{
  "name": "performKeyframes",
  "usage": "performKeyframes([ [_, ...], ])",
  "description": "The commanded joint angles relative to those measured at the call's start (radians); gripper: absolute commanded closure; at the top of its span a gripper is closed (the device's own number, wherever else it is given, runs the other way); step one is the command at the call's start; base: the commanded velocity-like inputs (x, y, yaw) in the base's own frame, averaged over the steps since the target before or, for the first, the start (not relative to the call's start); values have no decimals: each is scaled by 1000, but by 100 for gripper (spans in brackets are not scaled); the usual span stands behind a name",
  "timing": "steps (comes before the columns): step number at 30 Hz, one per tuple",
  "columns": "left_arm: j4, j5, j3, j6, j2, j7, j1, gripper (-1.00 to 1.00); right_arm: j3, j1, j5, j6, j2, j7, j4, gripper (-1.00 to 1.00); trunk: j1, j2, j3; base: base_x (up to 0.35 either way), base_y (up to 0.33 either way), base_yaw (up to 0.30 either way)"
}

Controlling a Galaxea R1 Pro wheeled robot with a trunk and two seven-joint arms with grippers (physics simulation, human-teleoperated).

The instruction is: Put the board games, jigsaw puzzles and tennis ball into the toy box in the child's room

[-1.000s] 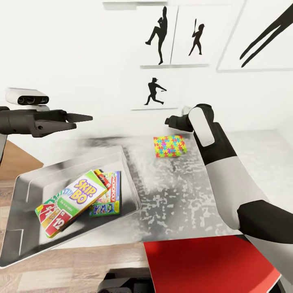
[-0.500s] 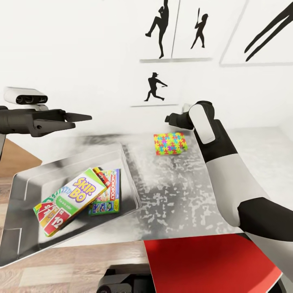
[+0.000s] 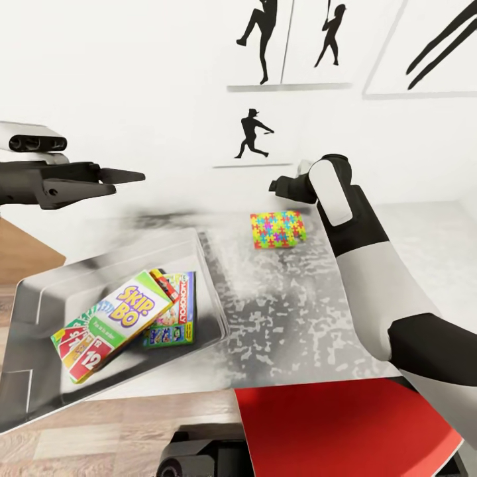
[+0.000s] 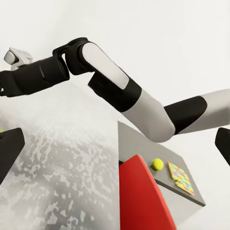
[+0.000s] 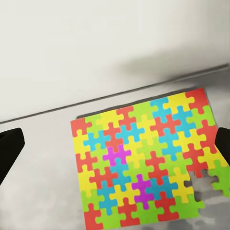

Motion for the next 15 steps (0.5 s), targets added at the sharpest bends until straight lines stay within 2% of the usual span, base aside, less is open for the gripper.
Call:
performKeyframes([
  [1,0,3,-2,11,1,-2,-12,-100,1,-3,-10,1,0,-10,2,-100,0,-2,-3,0,0,0],
  [15,0,3,-2,11,6,-2,-66,-100,0,-8,-8,-1,0,-9,5,-100,0,-2,-26,0,0,0],
])
